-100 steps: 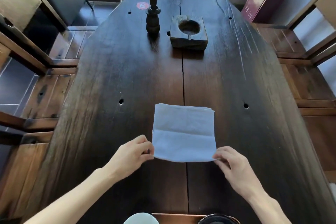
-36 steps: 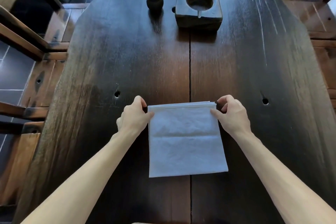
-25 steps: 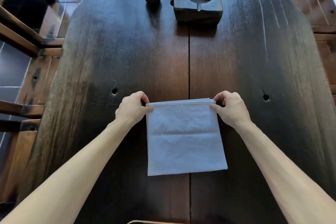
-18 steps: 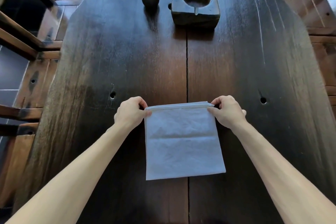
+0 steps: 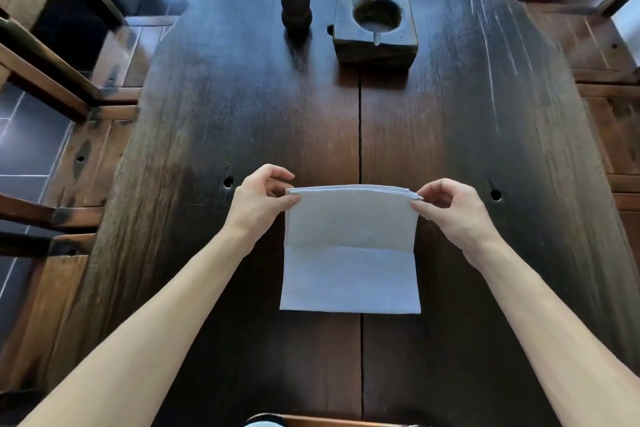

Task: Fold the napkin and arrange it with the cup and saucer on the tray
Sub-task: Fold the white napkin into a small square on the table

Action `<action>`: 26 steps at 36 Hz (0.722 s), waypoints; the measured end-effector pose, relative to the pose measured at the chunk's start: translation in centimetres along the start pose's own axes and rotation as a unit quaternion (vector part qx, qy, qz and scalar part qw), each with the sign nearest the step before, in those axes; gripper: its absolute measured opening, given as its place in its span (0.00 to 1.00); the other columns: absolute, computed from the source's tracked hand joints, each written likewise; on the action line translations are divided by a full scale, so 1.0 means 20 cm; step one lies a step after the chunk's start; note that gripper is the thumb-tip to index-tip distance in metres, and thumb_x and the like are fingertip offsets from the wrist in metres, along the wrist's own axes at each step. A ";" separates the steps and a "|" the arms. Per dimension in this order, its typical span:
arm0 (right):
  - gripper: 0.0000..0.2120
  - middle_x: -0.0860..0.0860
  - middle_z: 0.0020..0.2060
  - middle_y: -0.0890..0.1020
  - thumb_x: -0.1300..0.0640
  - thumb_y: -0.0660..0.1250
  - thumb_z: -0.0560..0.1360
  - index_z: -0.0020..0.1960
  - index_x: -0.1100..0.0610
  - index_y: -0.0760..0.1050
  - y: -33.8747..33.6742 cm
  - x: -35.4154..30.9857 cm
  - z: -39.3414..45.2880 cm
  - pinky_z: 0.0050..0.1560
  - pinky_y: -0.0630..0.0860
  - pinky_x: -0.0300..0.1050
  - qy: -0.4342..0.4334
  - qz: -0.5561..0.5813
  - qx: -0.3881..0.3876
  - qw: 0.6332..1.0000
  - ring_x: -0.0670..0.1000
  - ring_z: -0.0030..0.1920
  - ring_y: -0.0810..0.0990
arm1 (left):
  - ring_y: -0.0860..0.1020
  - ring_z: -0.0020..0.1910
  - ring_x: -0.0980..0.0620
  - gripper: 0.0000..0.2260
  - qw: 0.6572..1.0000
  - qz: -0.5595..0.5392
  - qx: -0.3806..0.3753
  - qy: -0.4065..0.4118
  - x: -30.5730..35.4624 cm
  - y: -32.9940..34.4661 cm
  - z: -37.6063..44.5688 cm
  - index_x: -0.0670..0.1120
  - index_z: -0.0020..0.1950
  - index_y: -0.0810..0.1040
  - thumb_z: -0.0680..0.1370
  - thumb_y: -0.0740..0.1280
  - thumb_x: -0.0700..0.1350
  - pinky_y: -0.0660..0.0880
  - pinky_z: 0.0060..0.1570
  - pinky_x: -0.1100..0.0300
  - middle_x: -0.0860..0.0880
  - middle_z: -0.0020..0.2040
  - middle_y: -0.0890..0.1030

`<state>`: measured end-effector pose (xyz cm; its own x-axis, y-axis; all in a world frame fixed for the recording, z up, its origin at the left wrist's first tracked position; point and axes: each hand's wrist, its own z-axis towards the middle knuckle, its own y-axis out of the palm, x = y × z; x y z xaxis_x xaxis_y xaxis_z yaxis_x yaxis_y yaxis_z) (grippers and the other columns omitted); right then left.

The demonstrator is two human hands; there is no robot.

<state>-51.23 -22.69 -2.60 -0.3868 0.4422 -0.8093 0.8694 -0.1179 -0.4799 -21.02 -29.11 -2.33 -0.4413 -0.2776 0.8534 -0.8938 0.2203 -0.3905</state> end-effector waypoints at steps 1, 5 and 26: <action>0.07 0.52 0.45 0.86 0.60 0.77 0.72 0.48 0.54 0.80 -0.01 0.00 -0.02 0.54 0.81 0.50 -0.005 0.010 -0.004 1.000 0.50 0.46 0.83 | 0.78 0.39 0.55 0.13 1.000 -0.015 -0.007 0.002 0.01 -0.01 -0.02 0.50 0.55 0.79 0.73 0.76 0.40 0.74 0.42 0.61 0.49 0.45 0.85; 0.11 0.51 0.47 0.86 0.61 0.75 0.74 0.55 0.52 0.81 -0.04 -0.02 -0.09 0.59 0.80 0.49 -0.018 0.029 -0.023 0.999 0.51 0.50 0.84 | 0.78 0.41 0.53 0.10 0.999 -0.017 -0.037 0.030 0.03 -0.04 -0.10 0.49 0.53 0.82 0.74 0.75 0.40 0.76 0.44 0.59 0.49 0.45 0.84; 0.11 0.44 0.46 0.81 0.61 0.78 0.70 0.39 0.44 0.85 -0.08 0.21 -0.50 0.42 0.70 0.30 -0.105 -0.147 -0.140 0.974 0.47 0.41 0.76 | 0.70 0.35 0.53 0.12 0.960 0.193 -0.176 0.106 -0.25 -0.10 -0.47 0.52 0.39 0.81 0.70 0.77 0.36 0.74 0.40 0.57 0.54 0.43 0.77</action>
<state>-51.17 -11.81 -1.77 -0.6597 0.2261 -0.7167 0.7505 0.2470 -0.6130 -16.38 -19.42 -2.63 -0.6744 0.0756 0.7345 -0.5689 0.5809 -0.5822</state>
